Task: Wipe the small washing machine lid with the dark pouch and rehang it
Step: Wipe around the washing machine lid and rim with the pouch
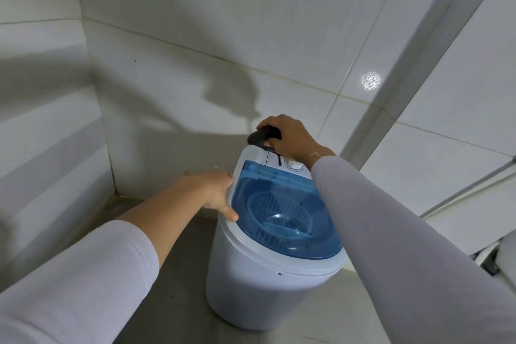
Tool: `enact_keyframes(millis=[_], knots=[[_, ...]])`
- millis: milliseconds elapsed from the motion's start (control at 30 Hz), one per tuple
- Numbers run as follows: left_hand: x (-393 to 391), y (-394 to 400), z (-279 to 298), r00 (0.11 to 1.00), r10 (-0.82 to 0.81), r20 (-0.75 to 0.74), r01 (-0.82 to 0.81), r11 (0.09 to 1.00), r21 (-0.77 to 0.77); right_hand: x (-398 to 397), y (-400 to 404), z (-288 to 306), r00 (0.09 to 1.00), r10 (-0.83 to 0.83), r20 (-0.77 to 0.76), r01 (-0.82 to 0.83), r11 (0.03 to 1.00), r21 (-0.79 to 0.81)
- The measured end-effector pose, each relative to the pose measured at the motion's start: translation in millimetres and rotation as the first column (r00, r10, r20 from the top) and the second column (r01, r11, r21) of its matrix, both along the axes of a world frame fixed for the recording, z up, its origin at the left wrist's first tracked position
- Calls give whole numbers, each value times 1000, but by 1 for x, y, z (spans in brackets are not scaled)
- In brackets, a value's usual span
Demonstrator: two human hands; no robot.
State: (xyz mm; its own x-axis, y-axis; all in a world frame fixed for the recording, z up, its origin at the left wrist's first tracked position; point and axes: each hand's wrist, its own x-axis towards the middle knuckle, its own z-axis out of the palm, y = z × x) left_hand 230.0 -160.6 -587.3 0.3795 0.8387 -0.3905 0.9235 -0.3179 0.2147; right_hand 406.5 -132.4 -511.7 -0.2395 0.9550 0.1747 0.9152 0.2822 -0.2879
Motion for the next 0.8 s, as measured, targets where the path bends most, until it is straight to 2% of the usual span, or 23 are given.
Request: enact_keyframes(millis=[200, 333, 533, 600, 800], knots=[[3, -1, -18, 1000, -7, -24, 8, 1000, 21, -39, 3, -36, 1000, 21, 2, -21, 997, -76], [5, -14, -7, 994, -14, -111, 19, 999, 45, -40, 7, -63, 986, -42, 161, 57, 994, -91], [5, -16, -3, 989, -21, -146, 27, 999, 38, -39, 6, -54, 980, 3, 200, 44, 973, -228], [5, -17, -3, 988, -20, -156, 27, 999, 42, -34, 5, -52, 978, 10, 207, 35, 976, -213], [7, -15, -4, 984, -20, -178, 32, 997, 66, -22, 3, -40, 993, -108, 43, 111, 992, -57]])
